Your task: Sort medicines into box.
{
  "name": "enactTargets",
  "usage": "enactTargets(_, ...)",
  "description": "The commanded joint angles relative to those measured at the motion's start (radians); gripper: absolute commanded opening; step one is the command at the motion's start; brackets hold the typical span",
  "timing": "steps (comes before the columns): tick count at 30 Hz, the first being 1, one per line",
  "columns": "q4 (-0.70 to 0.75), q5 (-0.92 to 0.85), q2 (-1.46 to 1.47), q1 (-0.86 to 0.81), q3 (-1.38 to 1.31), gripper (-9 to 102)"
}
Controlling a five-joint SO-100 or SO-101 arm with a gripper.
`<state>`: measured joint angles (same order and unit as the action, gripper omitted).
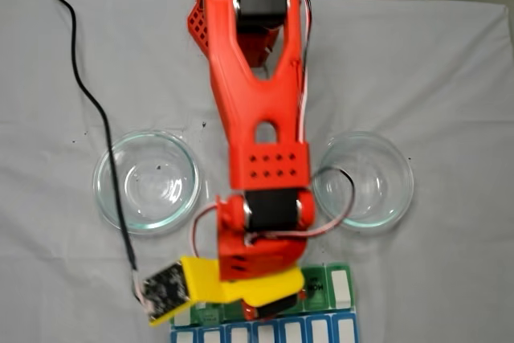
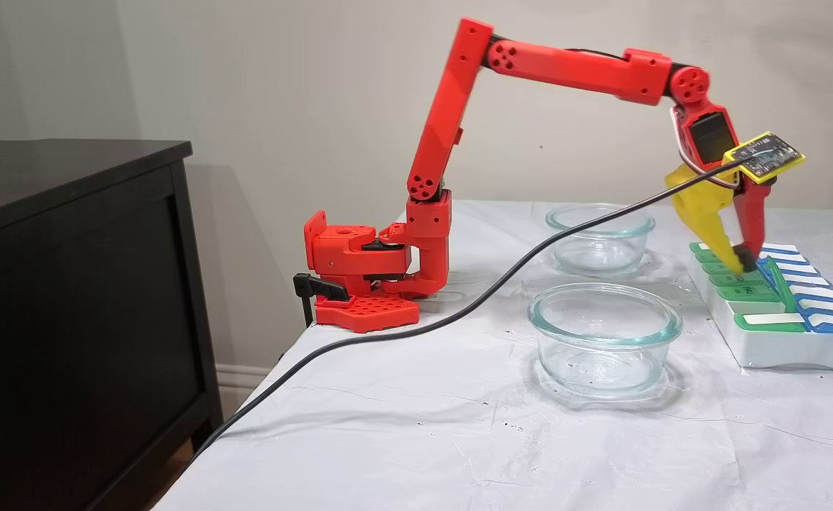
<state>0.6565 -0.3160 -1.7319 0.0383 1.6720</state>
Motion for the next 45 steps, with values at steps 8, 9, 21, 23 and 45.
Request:
enactTargets(8, -0.199, -0.002, -0.232, -0.072, 0.009, 0)
enactTargets(9, -0.167, 0.0, -0.209, -0.078, -0.018, 0)
enactTargets(21, -0.057, -0.049, -0.051, -0.149, -0.138, 0)
enactTargets(23, -0.035, -0.071, -0.046, -0.132, -0.132, 0)
enactTargets(45, 0.236, -0.097, 0.077, -0.103, -0.272, 0)
